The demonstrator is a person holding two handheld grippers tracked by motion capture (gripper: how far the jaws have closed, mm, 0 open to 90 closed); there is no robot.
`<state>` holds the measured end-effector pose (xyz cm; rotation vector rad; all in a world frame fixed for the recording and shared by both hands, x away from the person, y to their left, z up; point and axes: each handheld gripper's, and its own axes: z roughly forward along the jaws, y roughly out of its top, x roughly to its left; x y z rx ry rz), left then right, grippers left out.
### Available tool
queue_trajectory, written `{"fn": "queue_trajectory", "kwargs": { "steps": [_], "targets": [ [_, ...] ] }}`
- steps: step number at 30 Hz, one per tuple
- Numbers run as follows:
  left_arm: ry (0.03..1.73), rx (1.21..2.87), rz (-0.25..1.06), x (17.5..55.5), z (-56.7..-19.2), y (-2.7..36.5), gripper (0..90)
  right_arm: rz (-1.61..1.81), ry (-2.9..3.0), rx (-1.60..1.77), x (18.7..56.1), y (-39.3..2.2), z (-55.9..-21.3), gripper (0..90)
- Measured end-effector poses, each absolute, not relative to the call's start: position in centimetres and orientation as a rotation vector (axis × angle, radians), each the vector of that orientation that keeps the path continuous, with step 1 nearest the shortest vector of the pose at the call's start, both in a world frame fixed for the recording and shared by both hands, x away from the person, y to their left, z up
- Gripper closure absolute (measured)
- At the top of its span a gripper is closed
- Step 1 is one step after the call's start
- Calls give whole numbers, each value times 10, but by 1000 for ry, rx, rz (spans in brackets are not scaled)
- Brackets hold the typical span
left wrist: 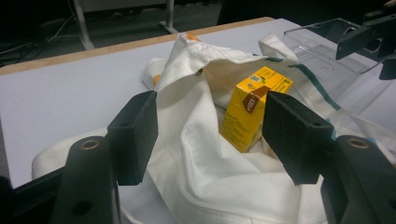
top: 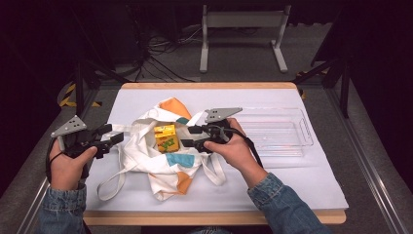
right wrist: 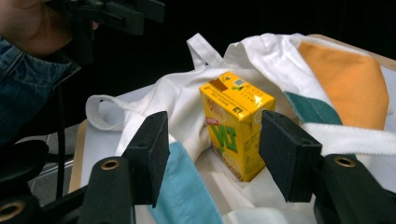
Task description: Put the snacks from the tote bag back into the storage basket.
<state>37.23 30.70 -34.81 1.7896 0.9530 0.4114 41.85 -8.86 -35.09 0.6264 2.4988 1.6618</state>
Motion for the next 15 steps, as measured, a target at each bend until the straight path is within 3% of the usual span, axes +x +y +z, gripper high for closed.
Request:
{"fn": "queue_trajectory", "kwargs": {
  "steps": [15],
  "targets": [
    [967,1787,410,372,-349,308,358,1624,2458,639,443,-50,-357,361]
  ]
}}
